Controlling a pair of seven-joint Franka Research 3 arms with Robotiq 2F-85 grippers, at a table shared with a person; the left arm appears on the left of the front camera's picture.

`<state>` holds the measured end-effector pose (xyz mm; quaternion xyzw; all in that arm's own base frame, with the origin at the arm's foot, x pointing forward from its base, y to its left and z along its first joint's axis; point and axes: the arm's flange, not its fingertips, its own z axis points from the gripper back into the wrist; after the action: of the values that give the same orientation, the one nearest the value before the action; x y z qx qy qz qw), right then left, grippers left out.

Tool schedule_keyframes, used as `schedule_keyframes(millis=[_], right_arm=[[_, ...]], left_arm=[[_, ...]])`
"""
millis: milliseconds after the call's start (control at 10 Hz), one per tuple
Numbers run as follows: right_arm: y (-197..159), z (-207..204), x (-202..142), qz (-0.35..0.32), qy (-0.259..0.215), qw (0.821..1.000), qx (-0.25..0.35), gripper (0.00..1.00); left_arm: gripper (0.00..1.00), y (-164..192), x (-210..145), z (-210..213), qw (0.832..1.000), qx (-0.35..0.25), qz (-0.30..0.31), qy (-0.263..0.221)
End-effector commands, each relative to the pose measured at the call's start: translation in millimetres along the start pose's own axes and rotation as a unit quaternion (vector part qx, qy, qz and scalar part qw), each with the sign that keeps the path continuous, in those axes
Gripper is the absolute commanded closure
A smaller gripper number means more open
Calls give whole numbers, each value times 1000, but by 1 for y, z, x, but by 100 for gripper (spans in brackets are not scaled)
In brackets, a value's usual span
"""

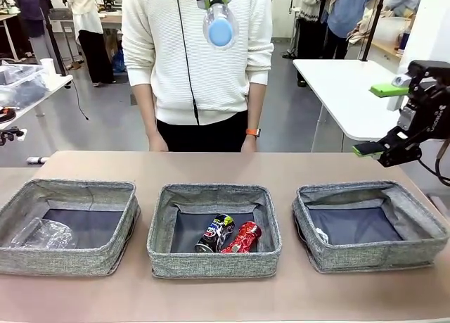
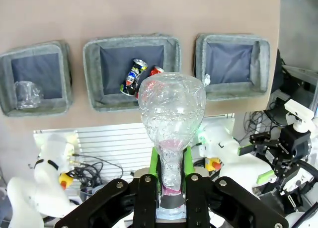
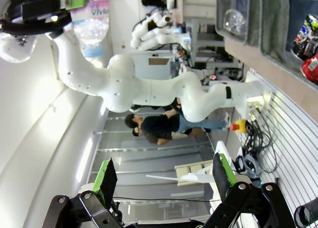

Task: Sort the waste into the appropriate baskets.
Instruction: Place the picked waste into the Fabric basket indicated by the person.

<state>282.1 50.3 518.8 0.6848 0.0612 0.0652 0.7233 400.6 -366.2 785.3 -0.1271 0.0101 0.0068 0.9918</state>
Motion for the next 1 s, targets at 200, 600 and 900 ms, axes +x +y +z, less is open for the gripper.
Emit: schedule_keyframes(millis=[200,600,900], right_arm=[[4,-1,1,2,-3,1000,4,0],[4,-1,1,2,-3,1000,4,0],[4,-1,1,2,-3,1000,4,0]], left_arm=[[81,3,-4,-2,1000,5,2,-6],[81,3,-4,-2,1000,5,2,-6],[81,3,-4,-2,1000,5,2,-6]])
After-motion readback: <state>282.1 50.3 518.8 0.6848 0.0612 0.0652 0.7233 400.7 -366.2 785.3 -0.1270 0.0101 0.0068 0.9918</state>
